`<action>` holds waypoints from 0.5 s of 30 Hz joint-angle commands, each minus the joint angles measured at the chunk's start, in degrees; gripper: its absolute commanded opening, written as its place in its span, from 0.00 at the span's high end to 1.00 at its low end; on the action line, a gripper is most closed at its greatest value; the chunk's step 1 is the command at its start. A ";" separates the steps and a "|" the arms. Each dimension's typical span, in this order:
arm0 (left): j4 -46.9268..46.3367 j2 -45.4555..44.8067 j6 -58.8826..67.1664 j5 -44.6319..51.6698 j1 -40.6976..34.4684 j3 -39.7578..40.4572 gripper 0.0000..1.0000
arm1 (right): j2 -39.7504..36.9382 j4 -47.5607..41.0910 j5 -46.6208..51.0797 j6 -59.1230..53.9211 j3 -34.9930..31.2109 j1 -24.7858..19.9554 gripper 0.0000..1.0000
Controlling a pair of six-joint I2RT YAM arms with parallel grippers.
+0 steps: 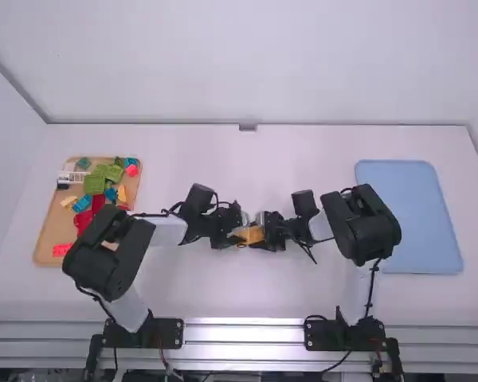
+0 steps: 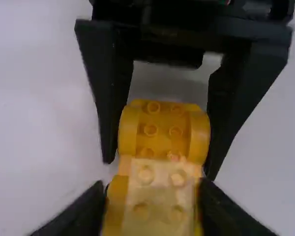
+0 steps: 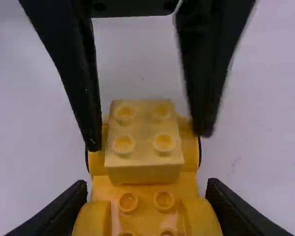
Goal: Assemble lego blocks to make yellow taxi
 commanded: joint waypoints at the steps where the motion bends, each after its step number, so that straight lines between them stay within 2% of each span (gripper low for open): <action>1: -0.68 -0.02 0.07 -3.61 0.17 -0.46 0.37 | 0.92 -0.33 0.44 0.48 0.37 -0.22 0.50; 2: -0.50 -0.11 0.02 -3.61 0.17 -0.48 0.34 | 0.92 -0.33 0.42 0.46 0.37 -0.22 0.50; 8: -0.07 -2.56 -0.17 -3.43 0.15 -0.46 0.32 | 0.92 -0.33 0.39 0.48 0.37 -0.22 0.50; 11: -0.74 -6.51 -0.09 -0.55 0.17 -0.48 0.31 | 0.92 -0.31 0.26 0.48 0.37 -0.22 0.50; 12: -0.81 -7.96 0.09 1.03 0.17 -0.48 0.32 | 0.92 -0.31 0.26 0.46 0.37 -0.22 0.50; 15: -0.72 -9.11 -0.13 2.86 0.17 -0.48 0.44 | 0.92 -0.31 0.26 0.48 0.37 -0.22 0.50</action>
